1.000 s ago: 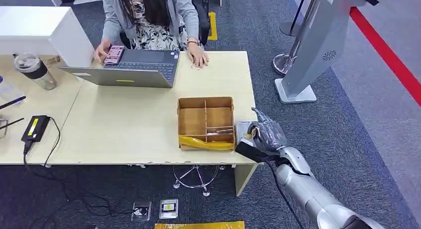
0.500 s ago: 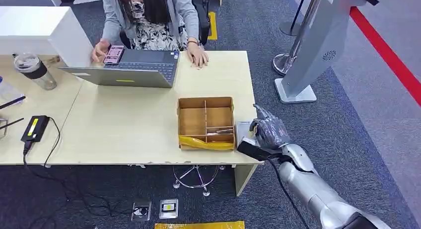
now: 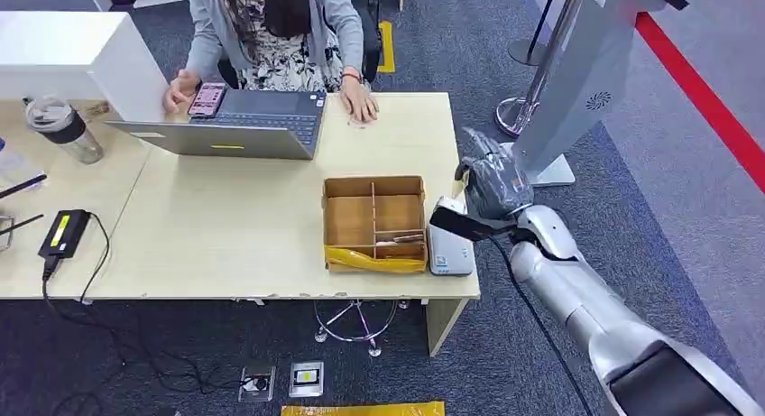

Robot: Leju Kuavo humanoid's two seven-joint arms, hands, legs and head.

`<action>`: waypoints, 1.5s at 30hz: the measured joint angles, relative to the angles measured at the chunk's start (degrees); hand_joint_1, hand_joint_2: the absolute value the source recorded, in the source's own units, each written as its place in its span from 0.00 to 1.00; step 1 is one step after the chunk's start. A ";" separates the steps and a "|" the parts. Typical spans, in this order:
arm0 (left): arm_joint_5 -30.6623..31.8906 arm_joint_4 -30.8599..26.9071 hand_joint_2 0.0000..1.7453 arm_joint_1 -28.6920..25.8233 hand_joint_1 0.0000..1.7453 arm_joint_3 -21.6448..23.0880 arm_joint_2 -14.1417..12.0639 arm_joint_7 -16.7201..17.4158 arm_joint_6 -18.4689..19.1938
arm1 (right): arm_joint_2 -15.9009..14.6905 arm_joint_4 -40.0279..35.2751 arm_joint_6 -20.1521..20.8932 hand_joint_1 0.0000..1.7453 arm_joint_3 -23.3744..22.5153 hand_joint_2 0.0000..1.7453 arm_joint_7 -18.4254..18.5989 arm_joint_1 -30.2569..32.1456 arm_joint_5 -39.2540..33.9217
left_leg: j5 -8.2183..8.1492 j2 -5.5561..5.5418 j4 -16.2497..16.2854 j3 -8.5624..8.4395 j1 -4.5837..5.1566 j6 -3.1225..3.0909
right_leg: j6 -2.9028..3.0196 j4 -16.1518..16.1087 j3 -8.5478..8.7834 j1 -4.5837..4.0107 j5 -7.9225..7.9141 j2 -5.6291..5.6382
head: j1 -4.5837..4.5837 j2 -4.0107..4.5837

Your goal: Pass the card to the sensor for recognition and then transmit it.

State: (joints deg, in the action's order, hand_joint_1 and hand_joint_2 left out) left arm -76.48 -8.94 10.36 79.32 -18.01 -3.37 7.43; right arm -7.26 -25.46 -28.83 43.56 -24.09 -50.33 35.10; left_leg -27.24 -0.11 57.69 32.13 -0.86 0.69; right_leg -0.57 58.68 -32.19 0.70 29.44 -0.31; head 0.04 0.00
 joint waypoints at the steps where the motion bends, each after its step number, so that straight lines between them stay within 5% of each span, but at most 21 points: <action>1: 0.04 0.00 0.00 0.03 0.00 0.02 0.00 0.00 0.02 | 0.00 -0.17 0.09 1.00 0.02 1.00 0.11 -0.67 0.02 | 0.00 0.00 0.00 0.00 0.00 0.00 | 0.00 0.00 0.00 0.00 0.00 0.00 | 0.00 0.00; 12: 0.33 0.00 0.00 0.13 0.00 0.09 0.00 0.00 0.28 | 0.68 -1.86 0.63 1.00 0.94 1.00 1.20 -3.60 0.76 | 0.00 0.01 0.00 0.03 0.00 0.00 | 0.00 0.01 0.00 0.00 0.00 0.02 | 0.02 0.00; 29: 0.66 0.00 0.00 0.71 0.00 0.59 0.50 0.15 1.25 | 13.81 -0.74 1.27 1.00 3.24 1.00 5.16 -5.95 5.97 | 0.02 0.06 -0.01 0.02 -0.11 0.04 | 0.05 0.01 -0.01 -0.12 0.02 0.02 | 0.02 0.00; 45: 0.66 0.00 0.00 0.77 0.00 1.46 0.50 0.22 1.33 | 15.91 0.70 0.96 1.00 4.17 1.00 5.94 -6.15 7.21 | 0.02 0.05 -0.01 0.02 -0.12 0.05 | 0.05 0.01 -0.02 -0.13 0.02 0.04 | 0.00 0.00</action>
State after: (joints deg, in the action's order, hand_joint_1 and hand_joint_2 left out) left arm -75.82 -8.94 11.13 80.78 -17.51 -3.15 8.76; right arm 8.66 -24.76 -27.87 47.74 -18.14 -56.47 42.31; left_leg -27.22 -0.06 57.68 32.15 -0.98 0.73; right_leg -0.52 58.70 -32.21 0.57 29.47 -0.27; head 0.04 0.00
